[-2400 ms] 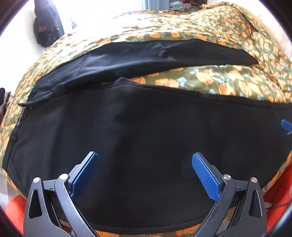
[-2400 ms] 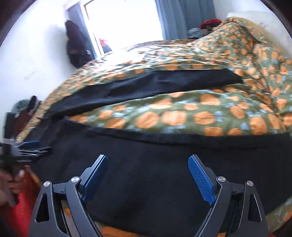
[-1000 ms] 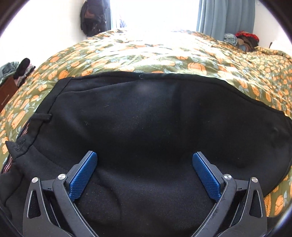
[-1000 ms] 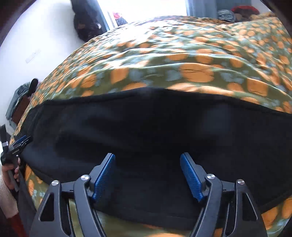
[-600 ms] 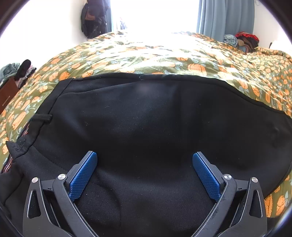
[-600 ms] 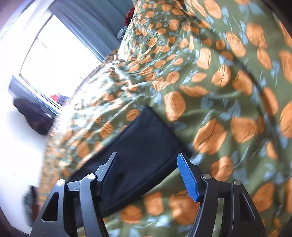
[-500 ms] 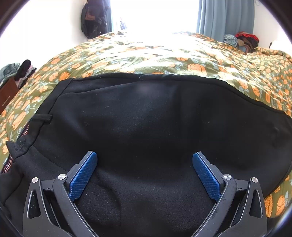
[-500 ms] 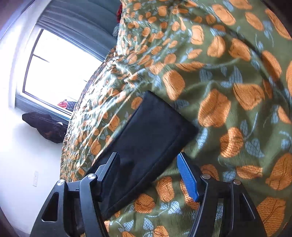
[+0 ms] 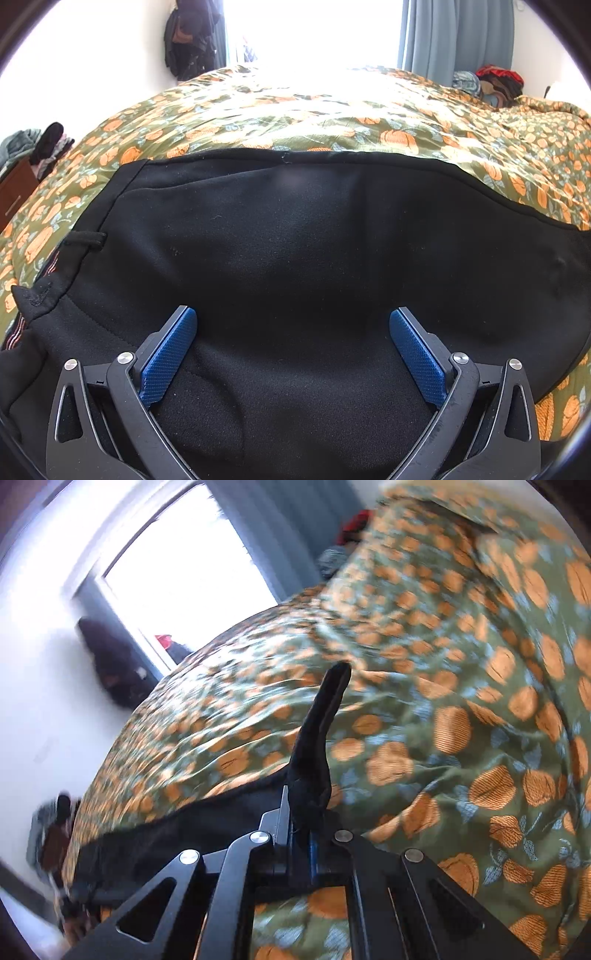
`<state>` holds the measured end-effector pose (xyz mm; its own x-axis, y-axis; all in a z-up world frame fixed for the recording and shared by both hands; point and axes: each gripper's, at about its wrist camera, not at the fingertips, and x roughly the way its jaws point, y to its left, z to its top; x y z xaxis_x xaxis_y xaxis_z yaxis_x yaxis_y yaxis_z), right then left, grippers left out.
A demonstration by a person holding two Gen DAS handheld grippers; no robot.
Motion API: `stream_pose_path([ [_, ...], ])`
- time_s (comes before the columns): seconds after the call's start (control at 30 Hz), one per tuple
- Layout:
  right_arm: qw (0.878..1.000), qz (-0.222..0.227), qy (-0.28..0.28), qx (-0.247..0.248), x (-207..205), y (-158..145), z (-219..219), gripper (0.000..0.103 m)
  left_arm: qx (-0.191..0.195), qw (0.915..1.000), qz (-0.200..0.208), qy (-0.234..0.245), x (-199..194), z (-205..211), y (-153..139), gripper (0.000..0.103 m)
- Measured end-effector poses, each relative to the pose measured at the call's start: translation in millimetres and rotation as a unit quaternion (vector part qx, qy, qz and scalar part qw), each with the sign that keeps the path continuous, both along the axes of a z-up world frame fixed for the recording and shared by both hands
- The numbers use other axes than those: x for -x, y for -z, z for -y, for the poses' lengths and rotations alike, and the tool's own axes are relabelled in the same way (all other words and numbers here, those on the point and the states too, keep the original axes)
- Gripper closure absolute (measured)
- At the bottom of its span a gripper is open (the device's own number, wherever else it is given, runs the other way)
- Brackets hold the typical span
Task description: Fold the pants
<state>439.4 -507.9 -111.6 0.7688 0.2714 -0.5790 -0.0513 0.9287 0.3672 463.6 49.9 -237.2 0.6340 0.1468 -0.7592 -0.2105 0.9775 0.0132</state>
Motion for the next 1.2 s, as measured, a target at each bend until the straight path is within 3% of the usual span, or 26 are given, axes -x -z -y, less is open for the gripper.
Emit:
stream_pose_path([
  [0.1,0.997,0.014,-0.070,0.033,81,-17,-39,0.097,-0.004,1.0000,-0.004,-0.001,-1,1,-1,0.001],
  [0.2,0.997,-0.026,-0.059,0.050,150,2,-39,0.096,-0.017,0.9998,-0.013,-0.003,-4,4,-2,0.001],
  [0.27,0.992,-0.091,0.032,0.075,179,31,-14,0.083,-0.033,0.9993,-0.017,-0.007,-4,7,-4,0.000],
  [0.33,0.964,-0.178,0.164,0.110,198,58,17,0.038,-0.038,0.9991,-0.019,-0.008,-5,8,-5,0.000],
  [0.37,0.952,-0.190,0.217,0.099,209,64,32,0.038,-0.031,0.9992,-0.022,-0.007,-5,6,-5,0.001],
  [0.43,0.945,-0.161,0.281,0.043,233,62,44,0.037,-0.013,0.9996,-0.025,-0.006,-6,1,-4,0.001],
  [0.53,0.943,-0.102,0.312,0.053,249,49,18,0.028,-0.019,0.9995,-0.026,-0.007,-6,2,-4,0.001],
  [0.6,0.951,-0.056,0.294,0.081,254,38,-18,0.027,-0.015,0.9995,-0.025,-0.008,-6,2,-4,0.001],
  [0.67,0.964,-0.021,0.245,0.098,251,26,-60,0.019,-0.017,0.9995,-0.025,-0.008,-6,2,-4,0.001],
  [0.73,0.981,-0.001,0.160,0.109,238,21,-103,0.013,-0.016,0.9995,-0.025,-0.008,-6,2,-4,0.001],
  [0.8,0.990,-0.011,0.066,0.124,224,30,-147,0.012,-0.016,0.9995,-0.025,-0.008,-6,2,-4,0.001],
  [0.87,0.990,-0.040,-0.005,0.137,210,53,-180,0.012,-0.016,0.9995,-0.025,-0.008,-6,2,-4,0.001],
  [0.97,0.980,-0.094,-0.061,0.166,199,88,-207,0.012,-0.016,0.9995,-0.025,-0.008,-6,2,-4,0.001],
  [1.03,0.975,-0.103,-0.068,0.184,197,102,-210,0.009,-0.016,0.9995,-0.025,-0.008,-6,2,-4,0.001],
  [1.2,0.980,-0.094,-0.065,0.161,200,112,-200,0.002,-0.016,0.9995,-0.025,-0.008,-6,2,-3,0.001],
])
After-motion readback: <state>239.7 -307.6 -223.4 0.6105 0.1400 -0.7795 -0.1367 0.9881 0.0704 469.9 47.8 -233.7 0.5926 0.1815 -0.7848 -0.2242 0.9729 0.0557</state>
